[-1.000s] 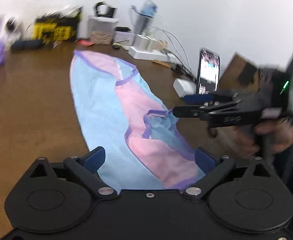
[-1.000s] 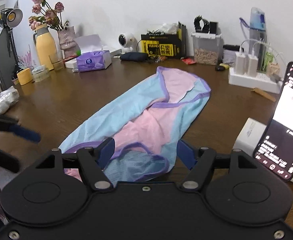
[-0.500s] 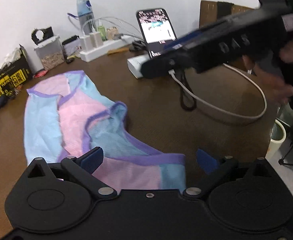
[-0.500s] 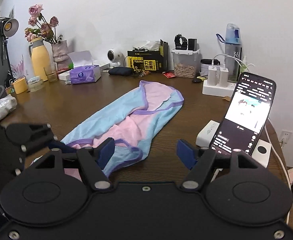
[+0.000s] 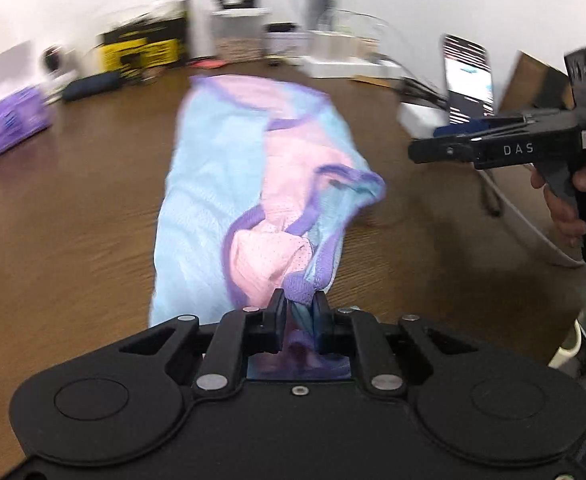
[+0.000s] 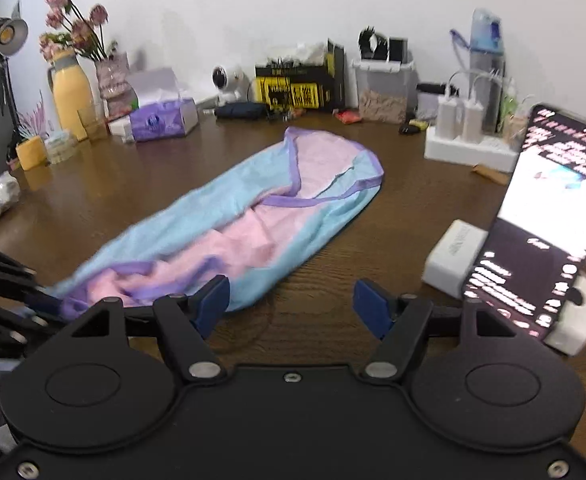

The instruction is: Fold clothes

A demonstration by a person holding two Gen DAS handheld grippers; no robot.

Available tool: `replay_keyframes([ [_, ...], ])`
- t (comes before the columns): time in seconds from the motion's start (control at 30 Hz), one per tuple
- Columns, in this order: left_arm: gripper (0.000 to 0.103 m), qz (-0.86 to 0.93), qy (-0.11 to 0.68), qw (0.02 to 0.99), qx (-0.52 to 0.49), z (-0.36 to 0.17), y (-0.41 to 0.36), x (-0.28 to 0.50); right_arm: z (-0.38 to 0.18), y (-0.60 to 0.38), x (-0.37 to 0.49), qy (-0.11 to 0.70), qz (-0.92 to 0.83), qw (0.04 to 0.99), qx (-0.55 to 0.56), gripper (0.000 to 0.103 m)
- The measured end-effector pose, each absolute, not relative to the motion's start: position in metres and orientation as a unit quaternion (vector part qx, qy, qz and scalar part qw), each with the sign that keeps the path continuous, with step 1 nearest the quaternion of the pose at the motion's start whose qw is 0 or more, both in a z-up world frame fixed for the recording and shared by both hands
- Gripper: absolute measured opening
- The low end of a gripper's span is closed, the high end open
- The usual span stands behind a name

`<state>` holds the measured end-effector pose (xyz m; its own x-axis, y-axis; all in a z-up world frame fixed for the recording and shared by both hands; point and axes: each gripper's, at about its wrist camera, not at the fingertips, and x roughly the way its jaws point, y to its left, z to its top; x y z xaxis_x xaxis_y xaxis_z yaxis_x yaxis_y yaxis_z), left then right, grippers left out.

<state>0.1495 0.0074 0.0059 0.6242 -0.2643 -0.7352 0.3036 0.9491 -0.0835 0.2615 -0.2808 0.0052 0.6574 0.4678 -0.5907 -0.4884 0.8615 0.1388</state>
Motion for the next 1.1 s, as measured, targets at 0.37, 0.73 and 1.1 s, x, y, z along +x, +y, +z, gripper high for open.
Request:
replay_keyframes([
  [0.37,0.013,-0.177,0.392,0.903,0.013,0.008,0.031,0.135,-0.004,-0.234,0.338,0.354,0.237,0.905,-0.008,0.063],
  [0.73,0.008,-0.184,0.381,0.906,-0.023,0.011,0.044,0.134,-0.021,-0.225,0.388,0.368,0.219,0.904,0.0,0.005],
  [1.1,0.018,-0.089,0.403,0.901,-0.132,0.017,0.098,0.14,0.018,-0.109,0.453,0.375,0.259,0.879,-0.139,0.025],
])
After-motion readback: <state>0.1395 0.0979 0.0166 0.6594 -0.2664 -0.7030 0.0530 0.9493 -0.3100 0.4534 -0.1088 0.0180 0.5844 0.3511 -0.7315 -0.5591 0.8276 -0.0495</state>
